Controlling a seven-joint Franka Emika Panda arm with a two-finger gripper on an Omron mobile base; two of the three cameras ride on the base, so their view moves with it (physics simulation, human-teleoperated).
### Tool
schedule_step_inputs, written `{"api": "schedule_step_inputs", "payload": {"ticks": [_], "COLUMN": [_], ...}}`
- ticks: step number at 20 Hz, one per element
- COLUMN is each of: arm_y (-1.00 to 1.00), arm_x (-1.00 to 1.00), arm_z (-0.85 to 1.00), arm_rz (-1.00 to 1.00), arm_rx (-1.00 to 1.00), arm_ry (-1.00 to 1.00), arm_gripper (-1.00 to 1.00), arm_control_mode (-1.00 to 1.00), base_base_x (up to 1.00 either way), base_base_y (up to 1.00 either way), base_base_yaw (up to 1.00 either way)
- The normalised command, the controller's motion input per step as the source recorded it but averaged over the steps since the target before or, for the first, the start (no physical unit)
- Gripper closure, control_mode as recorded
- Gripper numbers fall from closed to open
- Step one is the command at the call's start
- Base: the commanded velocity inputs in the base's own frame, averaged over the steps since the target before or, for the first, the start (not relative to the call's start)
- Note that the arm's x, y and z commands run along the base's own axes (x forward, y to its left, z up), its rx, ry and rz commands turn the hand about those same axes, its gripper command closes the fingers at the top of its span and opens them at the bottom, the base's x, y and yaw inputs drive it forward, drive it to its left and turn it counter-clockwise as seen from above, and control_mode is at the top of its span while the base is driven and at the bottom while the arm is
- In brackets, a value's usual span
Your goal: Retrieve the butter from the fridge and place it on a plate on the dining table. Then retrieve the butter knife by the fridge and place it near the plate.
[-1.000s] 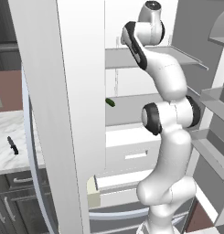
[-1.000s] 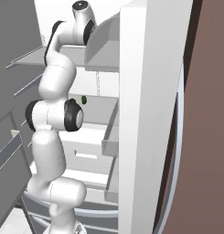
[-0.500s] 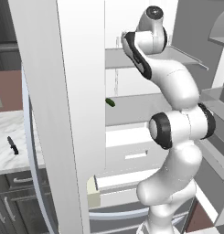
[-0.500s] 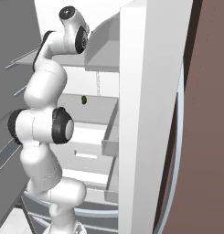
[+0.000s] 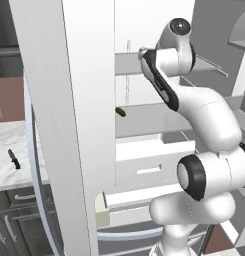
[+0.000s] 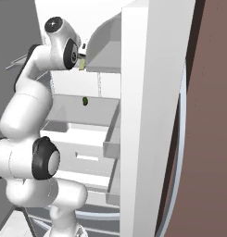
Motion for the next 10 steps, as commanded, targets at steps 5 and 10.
{"api": "schedule_step_inputs", "payload": {"ticks": [5, 10], "arm_y": [0.0, 0.0], "arm_x": [-1.0, -0.79], "arm_z": [-0.06, -0.17], "arm_rz": [0.0, 0.0], "arm_rx": [0.0, 0.0], "arm_ry": [0.12, 0.33], "arm_gripper": [1.0, 1.0], "arm_control_mode": [-1.0, -1.0], "base_base_x": [0.0, 0.0], "base_base_y": [0.0, 0.0], "base_base_yaw": [0.0, 0.0]}}
